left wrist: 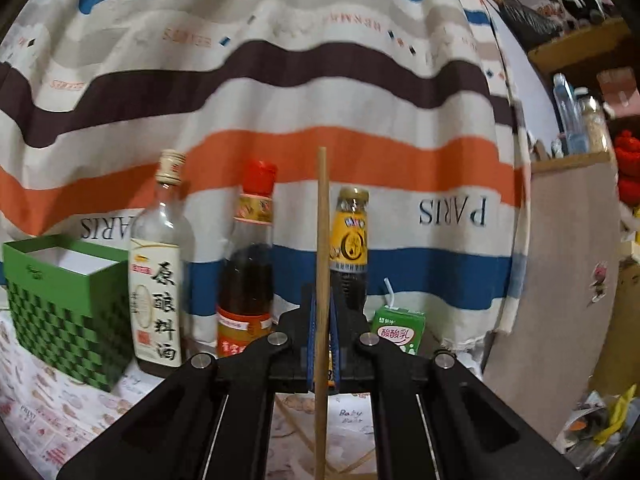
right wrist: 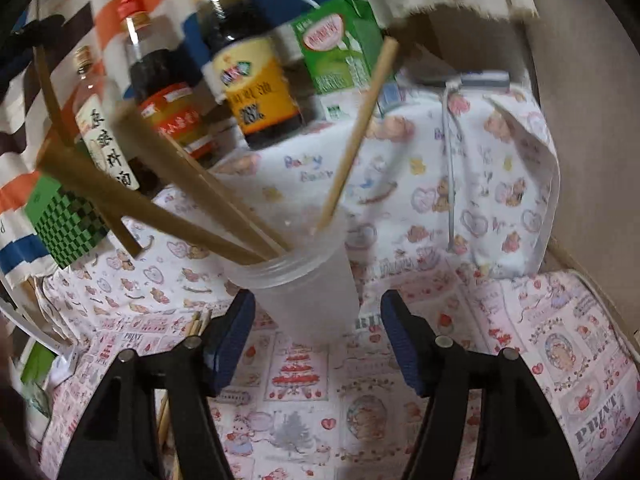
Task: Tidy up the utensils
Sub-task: 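Lower the left tool's chopstick into the cup and open the left tool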
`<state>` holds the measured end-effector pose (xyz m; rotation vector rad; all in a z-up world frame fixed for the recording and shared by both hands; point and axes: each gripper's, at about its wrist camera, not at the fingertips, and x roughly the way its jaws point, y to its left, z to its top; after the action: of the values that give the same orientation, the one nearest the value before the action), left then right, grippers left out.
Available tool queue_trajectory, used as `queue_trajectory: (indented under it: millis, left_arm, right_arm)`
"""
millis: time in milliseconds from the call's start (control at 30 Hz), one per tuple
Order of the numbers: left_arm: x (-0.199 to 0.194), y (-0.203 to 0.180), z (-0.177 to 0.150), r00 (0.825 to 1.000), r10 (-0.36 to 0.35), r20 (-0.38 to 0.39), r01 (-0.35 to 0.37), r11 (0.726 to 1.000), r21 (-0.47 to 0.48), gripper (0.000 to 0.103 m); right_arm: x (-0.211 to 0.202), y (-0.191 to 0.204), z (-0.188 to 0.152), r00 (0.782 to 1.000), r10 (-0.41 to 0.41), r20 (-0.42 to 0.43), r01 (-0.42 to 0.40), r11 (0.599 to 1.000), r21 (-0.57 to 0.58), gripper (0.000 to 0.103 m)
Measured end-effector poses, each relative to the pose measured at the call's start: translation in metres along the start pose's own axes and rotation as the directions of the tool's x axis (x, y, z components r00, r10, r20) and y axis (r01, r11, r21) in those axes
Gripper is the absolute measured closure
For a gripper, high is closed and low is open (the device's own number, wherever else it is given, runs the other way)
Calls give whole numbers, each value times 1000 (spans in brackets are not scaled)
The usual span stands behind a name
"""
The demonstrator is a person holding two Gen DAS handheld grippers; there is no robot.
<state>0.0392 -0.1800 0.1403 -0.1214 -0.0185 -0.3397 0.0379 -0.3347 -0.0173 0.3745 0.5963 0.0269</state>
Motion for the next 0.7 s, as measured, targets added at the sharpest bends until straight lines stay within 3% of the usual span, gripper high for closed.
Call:
queue_trajectory:
  millis: [267, 433, 700]
  left_arm:
    - [29, -7, -16, 1000, 2, -14, -2, 1000, -16, 98]
    - [44, 1, -44, 996, 12, -87, -14, 1000, -20, 98]
    - [50, 17, -83, 973, -12, -231, 14, 1000, 5, 98]
  right_arm:
    - [3, -2, -2, 1000, 10, -26, -9, 1000, 22, 40]
    - [2, -8, -1, 1000, -6, -18, 7, 999, 47, 40]
    - [5, -6, -2, 999, -21, -28, 22, 999, 34, 40]
